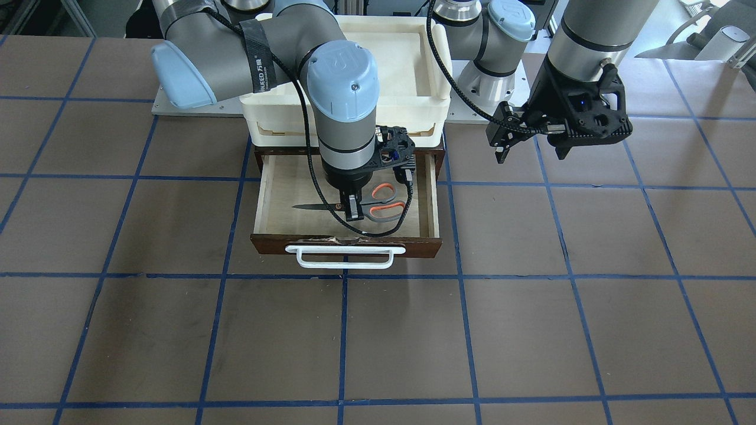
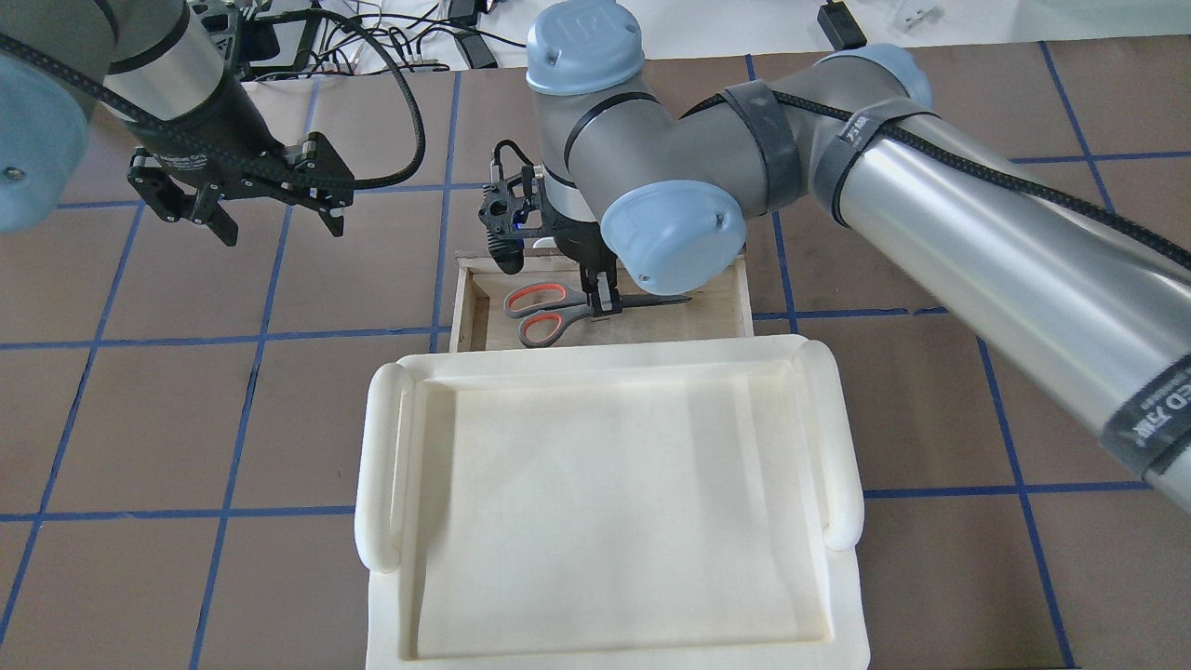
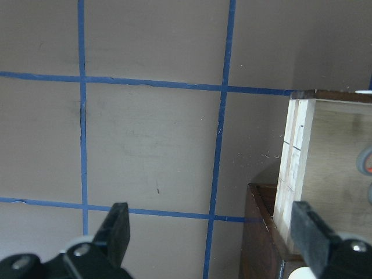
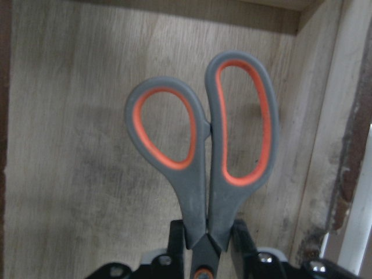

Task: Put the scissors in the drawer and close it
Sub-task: 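Lower the scissors into the drawer and open the right gripper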

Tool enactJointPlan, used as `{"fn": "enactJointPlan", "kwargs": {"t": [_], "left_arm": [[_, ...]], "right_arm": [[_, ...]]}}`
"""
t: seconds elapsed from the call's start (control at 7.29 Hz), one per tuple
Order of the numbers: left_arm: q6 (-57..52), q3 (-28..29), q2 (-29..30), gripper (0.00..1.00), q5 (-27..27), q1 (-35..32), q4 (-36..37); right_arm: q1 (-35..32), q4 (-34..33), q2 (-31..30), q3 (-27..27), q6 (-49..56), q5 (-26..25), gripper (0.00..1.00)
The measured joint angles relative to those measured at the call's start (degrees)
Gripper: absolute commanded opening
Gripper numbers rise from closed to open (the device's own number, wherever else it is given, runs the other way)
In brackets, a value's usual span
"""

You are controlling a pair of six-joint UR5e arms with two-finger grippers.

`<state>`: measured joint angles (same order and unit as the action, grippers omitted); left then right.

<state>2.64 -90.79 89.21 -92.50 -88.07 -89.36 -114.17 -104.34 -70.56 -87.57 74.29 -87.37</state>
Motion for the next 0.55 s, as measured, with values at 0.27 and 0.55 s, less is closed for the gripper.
{"fn": "enactJointPlan", "kwargs": {"t": [0.27, 0.55], "left_arm": [[0.0, 0.0, 0.0, 1.00, 0.1, 0.0, 0.2], [0.0, 0.0, 0.1, 1.00, 0.0, 0.0, 0.2]], "right_arm": [[0.0, 0.0, 0.3, -0.1, -0.1, -0.1, 0.00], [0.0, 0.0, 0.3, -0.1, -0.2, -0.1, 0.98]]}}
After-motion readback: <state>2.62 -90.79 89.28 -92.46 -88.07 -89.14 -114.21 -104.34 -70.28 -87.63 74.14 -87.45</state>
